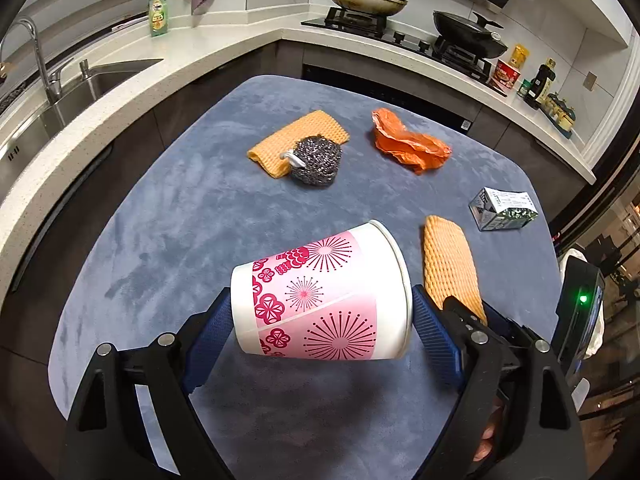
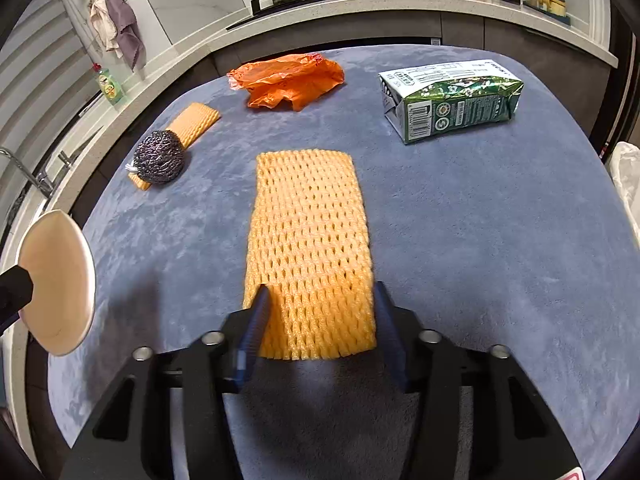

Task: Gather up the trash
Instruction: 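Grasp the pink paper cup with the left gripper while the right gripper grasps the orange foam mesh, then carry the cup and foam mesh over the white bin and open both grippers, then move both grippers back from the bin to the table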

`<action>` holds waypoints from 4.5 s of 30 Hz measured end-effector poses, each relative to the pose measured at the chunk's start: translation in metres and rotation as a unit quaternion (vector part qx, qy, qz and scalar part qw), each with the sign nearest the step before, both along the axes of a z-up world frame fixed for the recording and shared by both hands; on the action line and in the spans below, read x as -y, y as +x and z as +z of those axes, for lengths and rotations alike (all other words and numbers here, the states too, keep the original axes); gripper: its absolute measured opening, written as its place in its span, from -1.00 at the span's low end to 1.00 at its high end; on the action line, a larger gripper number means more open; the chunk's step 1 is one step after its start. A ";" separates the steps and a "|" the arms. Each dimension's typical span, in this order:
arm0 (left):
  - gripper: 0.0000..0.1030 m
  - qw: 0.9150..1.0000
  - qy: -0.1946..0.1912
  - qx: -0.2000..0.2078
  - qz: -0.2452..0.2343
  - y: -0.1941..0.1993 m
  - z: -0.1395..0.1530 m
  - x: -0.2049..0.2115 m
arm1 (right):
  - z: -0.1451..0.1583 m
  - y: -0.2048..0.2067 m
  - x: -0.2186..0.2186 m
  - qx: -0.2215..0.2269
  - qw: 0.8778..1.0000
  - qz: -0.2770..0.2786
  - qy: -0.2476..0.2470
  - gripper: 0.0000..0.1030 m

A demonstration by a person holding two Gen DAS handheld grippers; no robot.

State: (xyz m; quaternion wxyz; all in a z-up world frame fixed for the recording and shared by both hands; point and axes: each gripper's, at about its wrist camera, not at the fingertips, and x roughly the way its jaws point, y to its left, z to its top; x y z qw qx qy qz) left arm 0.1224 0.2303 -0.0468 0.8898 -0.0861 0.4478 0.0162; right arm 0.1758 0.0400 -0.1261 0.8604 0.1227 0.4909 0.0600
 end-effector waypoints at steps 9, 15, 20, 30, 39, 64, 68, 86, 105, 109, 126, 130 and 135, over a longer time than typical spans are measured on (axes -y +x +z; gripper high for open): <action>0.60 1.000 0.002 0.013 -0.028 -0.004 0.012 0.027 | 0.028 -0.007 0.022 0.029 0.999 -0.011 0.012 -0.80; 0.60 0.997 0.004 0.045 -0.064 -0.007 0.039 0.065 | 0.080 -0.021 0.067 0.089 0.994 -0.050 0.026 -0.80; 0.60 0.992 0.002 0.077 -0.103 -0.009 0.067 0.108 | 0.135 -0.042 0.119 0.151 0.984 -0.091 0.024 -0.80; 0.60 0.973 0.001 0.130 -0.192 -0.024 0.111 0.212 | 0.204 -0.087 0.222 0.226 0.960 -0.167 -0.003 -0.80; 0.60 0.955 -0.003 0.151 -0.255 -0.032 0.129 0.302 | 0.218 -0.121 0.293 0.235 0.949 -0.209 -0.032 -0.80; 0.60 0.941 0.026 0.090 -0.325 0.001 0.066 0.426 | 0.095 -0.102 0.399 0.105 0.958 -0.268 -0.003 -0.78; 0.60 0.942 0.030 0.081 -0.325 0.007 0.056 0.432 | 0.073 -0.092 0.403 0.082 0.959 -0.271 0.002 -0.76; 0.60 0.940 0.039 0.048 -0.337 0.024 0.028 0.457 | 0.051 -0.081 0.413 0.069 0.955 -0.290 -0.001 -0.39; 0.73 0.926 0.052 0.053 -0.371 0.026 0.016 0.500 | 0.059 -0.109 0.432 0.082 0.940 -0.331 -0.004 -0.38; 0.73 0.928 0.048 0.058 -0.366 0.027 0.022 0.493 | 0.062 -0.109 0.431 0.085 0.940 -0.329 -0.005 -0.35; 0.82 0.953 0.028 0.099 -0.285 0.040 0.063 0.398 | 0.110 -0.087 0.373 0.141 0.950 -0.280 0.000 0.10; 0.82 0.963 0.023 0.103 -0.249 0.048 0.070 0.356 | 0.120 -0.076 0.347 0.151 0.955 -0.256 0.002 0.14; 0.82 0.972 0.023 0.108 -0.208 0.055 0.074 0.306 | 0.125 -0.061 0.309 0.156 0.962 -0.223 0.005 0.14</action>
